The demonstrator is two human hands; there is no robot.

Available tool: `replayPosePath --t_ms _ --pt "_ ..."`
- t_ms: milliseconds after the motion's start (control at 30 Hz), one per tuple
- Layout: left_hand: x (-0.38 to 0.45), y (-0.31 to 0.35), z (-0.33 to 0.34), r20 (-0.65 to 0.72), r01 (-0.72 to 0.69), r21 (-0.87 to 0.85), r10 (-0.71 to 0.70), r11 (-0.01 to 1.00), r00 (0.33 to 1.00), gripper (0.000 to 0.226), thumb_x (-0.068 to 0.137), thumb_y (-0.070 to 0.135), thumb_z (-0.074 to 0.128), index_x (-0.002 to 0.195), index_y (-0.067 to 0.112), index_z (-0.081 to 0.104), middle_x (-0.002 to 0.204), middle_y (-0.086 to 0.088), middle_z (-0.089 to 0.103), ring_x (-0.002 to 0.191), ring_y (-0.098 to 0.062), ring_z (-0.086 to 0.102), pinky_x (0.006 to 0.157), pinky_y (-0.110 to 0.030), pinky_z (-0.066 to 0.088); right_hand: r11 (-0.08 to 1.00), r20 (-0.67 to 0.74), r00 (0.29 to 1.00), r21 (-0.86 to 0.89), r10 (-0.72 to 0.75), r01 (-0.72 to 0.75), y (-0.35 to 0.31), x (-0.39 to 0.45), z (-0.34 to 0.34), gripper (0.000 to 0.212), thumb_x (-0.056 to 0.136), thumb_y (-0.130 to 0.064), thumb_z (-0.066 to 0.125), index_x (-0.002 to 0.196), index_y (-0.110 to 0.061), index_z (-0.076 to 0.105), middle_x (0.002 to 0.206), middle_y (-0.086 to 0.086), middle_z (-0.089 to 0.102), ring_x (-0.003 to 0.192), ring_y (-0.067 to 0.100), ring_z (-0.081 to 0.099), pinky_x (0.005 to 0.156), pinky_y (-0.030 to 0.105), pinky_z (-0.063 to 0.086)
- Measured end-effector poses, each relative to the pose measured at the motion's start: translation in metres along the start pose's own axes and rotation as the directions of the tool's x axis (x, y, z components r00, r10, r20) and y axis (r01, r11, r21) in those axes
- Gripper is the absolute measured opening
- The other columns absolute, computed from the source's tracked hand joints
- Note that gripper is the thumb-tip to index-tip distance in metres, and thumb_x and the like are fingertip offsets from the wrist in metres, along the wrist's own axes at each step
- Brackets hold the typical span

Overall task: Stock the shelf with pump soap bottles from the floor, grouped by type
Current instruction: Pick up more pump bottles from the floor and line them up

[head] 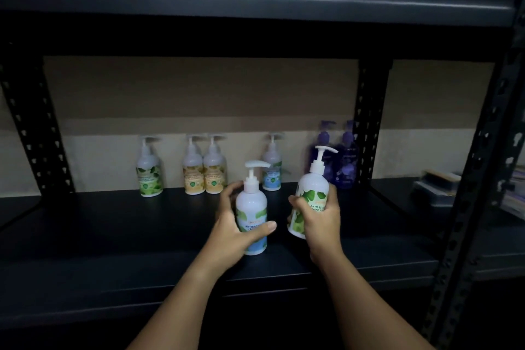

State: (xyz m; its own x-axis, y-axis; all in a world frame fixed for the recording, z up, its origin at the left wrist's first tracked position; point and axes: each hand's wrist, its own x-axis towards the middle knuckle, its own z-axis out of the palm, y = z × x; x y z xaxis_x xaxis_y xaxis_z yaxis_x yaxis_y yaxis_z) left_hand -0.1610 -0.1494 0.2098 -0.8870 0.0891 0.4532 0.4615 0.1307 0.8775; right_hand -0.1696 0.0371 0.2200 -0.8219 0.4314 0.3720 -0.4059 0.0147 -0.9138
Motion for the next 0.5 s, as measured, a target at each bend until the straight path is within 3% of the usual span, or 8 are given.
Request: replayPosePath --t_ms 233,367,433,500 --pt "0.004 -0.015 -0.005 -0.073 0.012 0.074 -0.007 0.997 0.997 0.080 0.074 0.015 0.094 0.131 0.053 0.052 0.126 0.013 0.069 0.119 -0.006 0.065 0.103 -0.037 0.055 0.999 -0.016 0.999 0.042 0.031 -0.030 0.004 0.013 0.000 0.049 0.058 -0.037 0.084 0.101 -0.032 0.060 0.090 0.003 0.070 0.086 0.030 0.070 0.081 0.057 0.060" --pt "0.035 -0.035 0.007 -0.143 0.028 0.174 -0.003 0.984 0.990 0.081 0.075 0.028 0.091 0.133 0.064 0.048 0.129 0.007 0.066 0.116 -0.012 0.067 0.101 -0.041 0.056 1.000 0.005 1.000 0.028 0.010 -0.010 0.010 0.022 0.001 0.044 0.074 -0.015 0.087 0.106 -0.031 0.061 0.088 0.000 0.070 0.079 0.021 0.069 0.079 0.050 0.062" --pt "0.053 -0.047 0.012 -0.172 0.057 0.234 -0.016 0.971 0.985 0.079 0.072 0.037 0.088 0.137 0.055 0.048 0.128 0.003 0.067 0.116 -0.018 0.067 0.100 -0.045 0.056 1.000 0.021 1.000 0.024 0.006 -0.006 0.012 0.024 0.002 0.045 0.075 -0.014 0.086 0.108 -0.031 0.061 0.087 -0.001 0.070 0.077 0.018 0.069 0.076 0.046 0.062" --pt "0.073 -0.060 0.017 -0.223 0.090 0.257 -0.031 0.962 0.974 0.074 0.075 0.031 0.090 0.139 0.038 0.054 0.126 -0.002 0.067 0.115 -0.023 0.067 0.100 -0.049 0.056 1.000 0.037 0.999 0.029 0.005 -0.006 0.013 0.027 0.002 0.046 0.076 -0.014 0.086 0.110 -0.032 0.061 0.087 -0.002 0.071 0.078 0.018 0.070 0.076 0.045 0.062"
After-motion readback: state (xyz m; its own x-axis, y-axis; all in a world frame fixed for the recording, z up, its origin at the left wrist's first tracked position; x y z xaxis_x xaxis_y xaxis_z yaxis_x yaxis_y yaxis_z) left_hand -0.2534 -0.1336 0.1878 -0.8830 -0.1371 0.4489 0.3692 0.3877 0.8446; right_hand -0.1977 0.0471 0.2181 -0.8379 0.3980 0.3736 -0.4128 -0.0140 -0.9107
